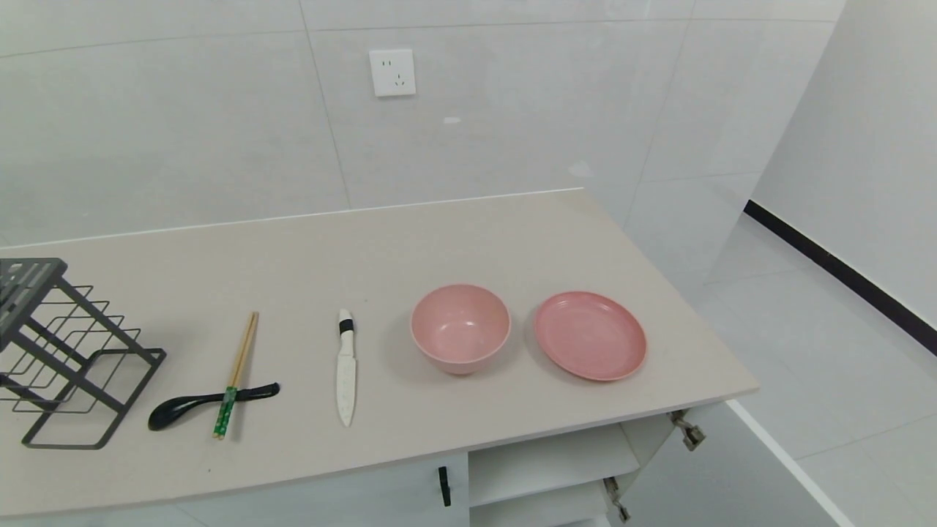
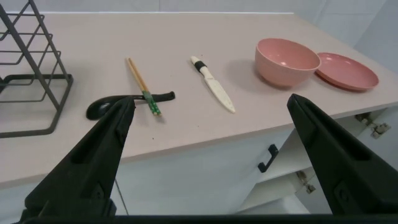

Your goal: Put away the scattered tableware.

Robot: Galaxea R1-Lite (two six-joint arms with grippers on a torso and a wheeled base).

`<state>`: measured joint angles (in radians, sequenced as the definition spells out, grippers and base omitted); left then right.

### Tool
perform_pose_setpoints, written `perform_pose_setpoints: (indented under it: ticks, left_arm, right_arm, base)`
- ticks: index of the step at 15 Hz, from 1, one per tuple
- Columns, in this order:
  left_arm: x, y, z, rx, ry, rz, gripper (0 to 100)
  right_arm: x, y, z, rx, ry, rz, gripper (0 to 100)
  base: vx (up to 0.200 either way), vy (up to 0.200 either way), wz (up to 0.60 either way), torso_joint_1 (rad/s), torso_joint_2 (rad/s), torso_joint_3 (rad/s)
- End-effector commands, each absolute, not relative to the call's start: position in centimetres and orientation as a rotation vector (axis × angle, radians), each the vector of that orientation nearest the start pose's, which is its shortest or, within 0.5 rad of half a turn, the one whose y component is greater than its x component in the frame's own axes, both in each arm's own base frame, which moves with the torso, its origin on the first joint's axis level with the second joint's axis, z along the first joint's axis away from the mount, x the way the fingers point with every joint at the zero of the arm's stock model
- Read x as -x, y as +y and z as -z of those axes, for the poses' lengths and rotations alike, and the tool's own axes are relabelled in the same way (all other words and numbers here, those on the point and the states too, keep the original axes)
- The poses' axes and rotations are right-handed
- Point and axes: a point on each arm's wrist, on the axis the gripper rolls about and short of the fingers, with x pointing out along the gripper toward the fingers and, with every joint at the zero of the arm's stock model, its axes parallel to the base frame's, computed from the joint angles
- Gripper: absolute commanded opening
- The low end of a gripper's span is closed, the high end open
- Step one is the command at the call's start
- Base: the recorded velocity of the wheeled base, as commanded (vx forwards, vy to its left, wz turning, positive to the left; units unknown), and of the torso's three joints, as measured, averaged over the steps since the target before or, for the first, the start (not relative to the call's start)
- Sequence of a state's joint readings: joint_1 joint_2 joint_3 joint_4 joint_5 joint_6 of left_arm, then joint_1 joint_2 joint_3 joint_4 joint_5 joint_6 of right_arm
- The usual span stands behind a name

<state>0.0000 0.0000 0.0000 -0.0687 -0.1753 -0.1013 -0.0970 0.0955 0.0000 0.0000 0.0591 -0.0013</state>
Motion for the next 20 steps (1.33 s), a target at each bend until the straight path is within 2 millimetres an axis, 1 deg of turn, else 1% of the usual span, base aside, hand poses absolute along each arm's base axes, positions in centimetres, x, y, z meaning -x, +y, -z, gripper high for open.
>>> perform_pose_setpoints:
  ticks: [1, 3, 11, 16, 20]
  left_arm:
    - [2.31, -0.39, -8.26, 0.097, -0.057, 0.180, 100]
    - [2.32, -0.41, -8.26, 0.095, -0.056, 0.186, 100]
    - [2.32, -0.41, -8.26, 0.093, -0.057, 0.186, 100]
    - [2.31, -0.40, -8.24, 0.078, -0.057, 0.182, 100]
    - [2.31, -0.43, -8.23, 0.048, -0.056, 0.195, 100]
  right_arm:
    - [1.52, 0.28, -7.73, -0.006, 0.096, 0.037, 100]
    - [1.52, 0.28, -7.73, -0.006, 0.096, 0.038, 100]
    - [1.53, 0.28, -7.73, -0.006, 0.096, 0.035, 100]
    - [1.53, 0.28, -7.73, -0.006, 0.096, 0.035, 100]
    - [1.52, 0.28, -7.75, -0.003, 0.095, 0.037, 100]
  base:
    - [0.200, 0.000, 0.00, 0.002, 0.00, 0.002]
    - [0.200, 0.000, 0.00, -0.005, -0.01, 0.005]
    - [0.000, 0.000, 0.00, 0.017, -0.01, -0.011]
    - [0.000, 0.000, 0.00, 0.181, -0.36, -0.171]
    - [0.000, 0.000, 0.00, 0.038, -0.08, -0.035]
